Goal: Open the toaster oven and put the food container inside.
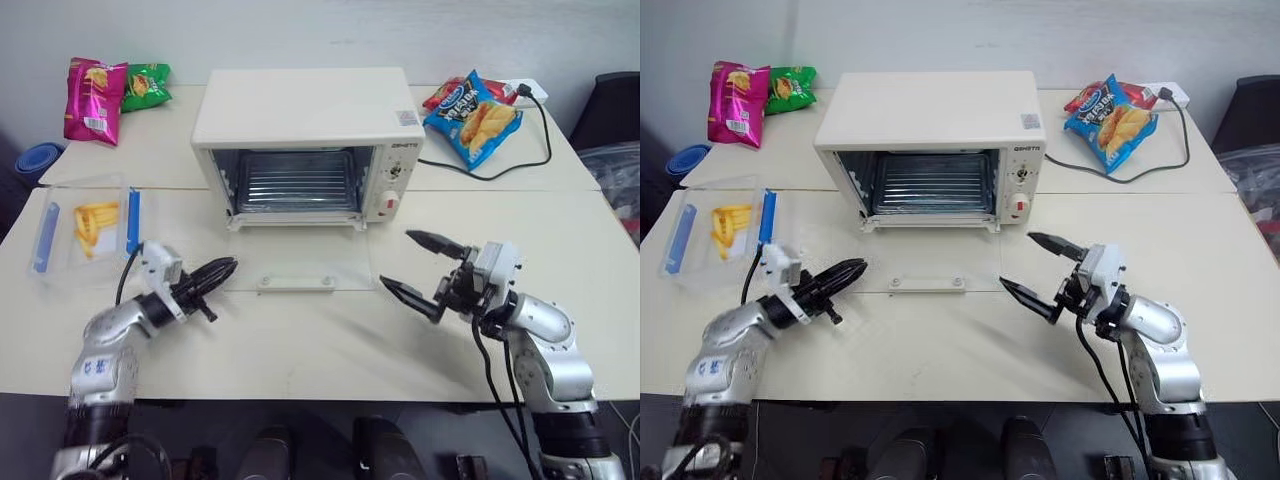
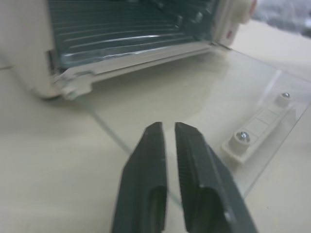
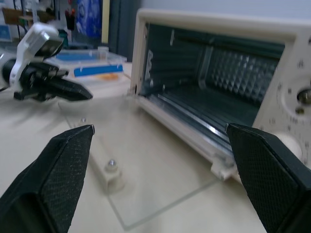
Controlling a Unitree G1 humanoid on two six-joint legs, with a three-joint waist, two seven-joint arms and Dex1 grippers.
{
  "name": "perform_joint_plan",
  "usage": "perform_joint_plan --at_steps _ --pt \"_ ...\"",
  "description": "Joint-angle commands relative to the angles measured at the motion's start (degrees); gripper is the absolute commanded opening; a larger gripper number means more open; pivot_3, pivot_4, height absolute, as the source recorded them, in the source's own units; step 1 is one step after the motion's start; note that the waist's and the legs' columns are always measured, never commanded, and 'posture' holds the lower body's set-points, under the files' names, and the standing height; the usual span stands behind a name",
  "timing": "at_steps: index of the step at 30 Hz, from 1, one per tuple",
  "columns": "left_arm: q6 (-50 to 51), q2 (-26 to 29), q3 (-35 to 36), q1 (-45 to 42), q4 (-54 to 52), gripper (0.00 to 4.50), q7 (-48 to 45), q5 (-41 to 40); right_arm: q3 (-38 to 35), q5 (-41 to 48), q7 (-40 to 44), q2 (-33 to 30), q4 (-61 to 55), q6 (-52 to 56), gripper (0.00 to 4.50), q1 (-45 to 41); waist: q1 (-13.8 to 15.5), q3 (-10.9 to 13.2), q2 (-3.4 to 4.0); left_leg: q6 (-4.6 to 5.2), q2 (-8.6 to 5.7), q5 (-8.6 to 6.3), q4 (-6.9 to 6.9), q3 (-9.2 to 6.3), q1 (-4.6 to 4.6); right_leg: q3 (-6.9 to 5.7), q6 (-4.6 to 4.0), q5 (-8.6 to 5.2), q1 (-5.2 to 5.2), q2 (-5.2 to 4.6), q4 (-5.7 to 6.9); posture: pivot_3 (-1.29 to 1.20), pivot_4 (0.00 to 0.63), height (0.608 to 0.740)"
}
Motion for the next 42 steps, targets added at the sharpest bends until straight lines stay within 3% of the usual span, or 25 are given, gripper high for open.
perform_joint_plan --at_steps 1,8,11,14,19,22,27,29,35,41,42 --pt "0.63 -0.43 10.61 6.27 -7.65 1.49 6.51 -4.93 1.2 0.87 0.73 1.85 -0.26 -2.45 4.5 -2.22 -0.17 0.0 -0.01 -0.02 0.04 -0.01 0.01 -0.03 -0.03 0.04 0.0 0.0 -0.02 0.02 -0.02 0.0 0.15 0.74" --pt "4.41 -9.67 31.08 25.76 -18.7 3.62 21.95 -16.64 5.03 0.84 4.23 4.38 1.56 -4.62 4.5 -5.22 0.14 -0.01 -0.04 0.03 0.05 -0.13 0.04 0.02 0.01 0.39 -0.01 0.0 0.06 0.01 -0.12 0.0 0.15 0.74" --pt "8.55 -11.58 34.83 29.89 -20.47 4.48 26.28 -22.96 5.42 0.7 4.75 4.85 2.51 -5.27 4.5 -6.13 0.55 -0.06 -0.14 0.06 0.05 -0.15 0.11 -0.06 0.02 0.33 -0.01 0.0 0.16 0.02 -0.16 0.0 0.15 0.74" --pt "10.79 -12.4 36.32 31.06 -24.17 4.48 31.14 -28.01 5.68 0.65 6.17 4.56 3.87 -6.11 4.5 -6.91 0.93 -0.06 -0.14 0.1 0.03 -0.18 0.13 -0.16 0.06 0.28 -0.06 0.04 0.3 0.02 -0.26 0.0 0.15 0.74" --pt "20.03 -7.95 35.39 25.11 -29.34 4.48 50.74 -41.6 5.76 0.74 7.69 4.57 6.33 -7.13 4.5 -8.06 1.32 -0.07 -0.15 0.09 0.07 -0.21 0.12 -0.37 0.12 0.14 -0.12 0.11 0.51 0.07 -0.47 0.0 0.15 0.74" --pt "22.81 -5.84 34.86 18.3 -26.66 4.48 69.32 -50.05 6.11 0.64 8.42 4.69 7.19 -7.65 4.5 -8.59 1.31 -0.08 -0.14 0.05 0.06 -0.19 0.14 -0.4 0.12 0.11 -0.12 0.12 0.52 0.09 -0.45 0.0 0.15 0.74" --pt "29.0 1.83 29.34 10.54 -22.69 4.48 83.71 -56.09 6.32 0.04 8.79 5.02 6.8 -9.85 4.5 -8.72 0.39 -0.11 -0.19 -0.02 0.07 -0.2 0.09 -0.41 0.12 0.13 -0.11 0.12 0.45 0.19 -0.45 0.0 0.15 0.74" --pt "28.37 2.46 27.72 5.31 -19.55 4.48 89.84 -57.39 6.37 -0.13 8.31 5.15 6.05 -10.23 4.5 -8.51 0.25 -0.11 -0.19 -0.06 0.08 -0.18 0.12 -0.44 0.08 0.11 -0.11 0.12 0.42 0.23 -0.43 0.0 0.15 0.74" --pt "26.71 3.33 24.98 -7.76 -8.9 4.48 95.67 -55.01 6.9 -0.47 7.15 4.97 3.29 -9.81 4.5 -6.51 0.23 -0.12 -0.22 -0.11 0.05 -0.15 0.15 -0.43 0.09 0.08 -0.11 0.12 0.4 0.28 -0.38 0.0 0.15 0.74" --pt "30.28 7.38 23.86 -11.6 1.48 4.48 95.75 -50.11 7.08 -0.77 5.19 4.93 0.85 -8.5 4.5 -5.64 -0.15 -0.13 -0.24 -0.15 -0.12 -0.15 0.05 -0.45 0.1 0.17 -0.1 0.13 -0.09 0.37 0.14 0.0 0.15 0.74" --pt "30.48 8.11 24.14 -12.39 2.85 4.31 95.08 -49.58 7.1 -0.92 4.72 5.04 0.59 -8.45 4.5 -5.7 -0.06 -0.13 -0.24 -0.17 -0.11 -0.16 0.07 -0.47 0.09 0.17 -0.1 0.13 -0.11 0.37 0.14 0.0 0.15 0.74"
